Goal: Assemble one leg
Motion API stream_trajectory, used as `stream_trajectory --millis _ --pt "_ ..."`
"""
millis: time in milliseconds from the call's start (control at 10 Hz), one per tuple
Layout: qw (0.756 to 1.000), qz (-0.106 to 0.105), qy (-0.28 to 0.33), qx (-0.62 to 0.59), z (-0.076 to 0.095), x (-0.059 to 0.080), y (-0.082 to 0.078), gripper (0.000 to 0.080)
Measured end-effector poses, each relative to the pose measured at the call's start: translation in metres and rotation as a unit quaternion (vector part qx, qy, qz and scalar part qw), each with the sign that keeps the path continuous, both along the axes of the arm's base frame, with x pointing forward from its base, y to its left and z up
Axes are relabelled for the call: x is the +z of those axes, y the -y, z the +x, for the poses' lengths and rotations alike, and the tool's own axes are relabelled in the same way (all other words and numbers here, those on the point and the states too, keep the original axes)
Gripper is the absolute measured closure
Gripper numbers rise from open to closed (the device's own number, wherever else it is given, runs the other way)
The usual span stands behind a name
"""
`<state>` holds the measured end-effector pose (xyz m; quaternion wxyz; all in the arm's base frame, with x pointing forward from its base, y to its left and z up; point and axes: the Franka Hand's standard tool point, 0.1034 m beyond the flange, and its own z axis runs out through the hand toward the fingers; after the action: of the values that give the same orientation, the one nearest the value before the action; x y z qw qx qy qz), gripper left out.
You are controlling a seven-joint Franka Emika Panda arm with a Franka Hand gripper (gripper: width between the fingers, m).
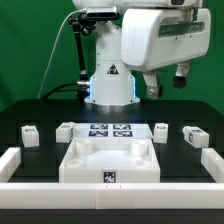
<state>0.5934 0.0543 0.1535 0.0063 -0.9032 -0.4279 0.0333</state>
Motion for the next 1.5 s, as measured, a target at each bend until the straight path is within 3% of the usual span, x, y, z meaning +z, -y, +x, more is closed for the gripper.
stream_trajectory --millis 800,1000,1200,1300,1500 --pt "1.0 0.002 0.006 0.01 0.0 -0.002 0.001 0.015" --pt "0.996 0.008 0.036 0.082 -0.023 -0.017 0.013 0.015" --pt "0.983 0.006 0.049 0.178 -0.031 -0.03 0.02 0.015" --pt "0.974 -0.016 0.039 0.222 -0.036 -0.04 0.016 0.015" --pt "0.974 -0.016 0.037 0.224 -0.037 -0.042 0.015 0.015"
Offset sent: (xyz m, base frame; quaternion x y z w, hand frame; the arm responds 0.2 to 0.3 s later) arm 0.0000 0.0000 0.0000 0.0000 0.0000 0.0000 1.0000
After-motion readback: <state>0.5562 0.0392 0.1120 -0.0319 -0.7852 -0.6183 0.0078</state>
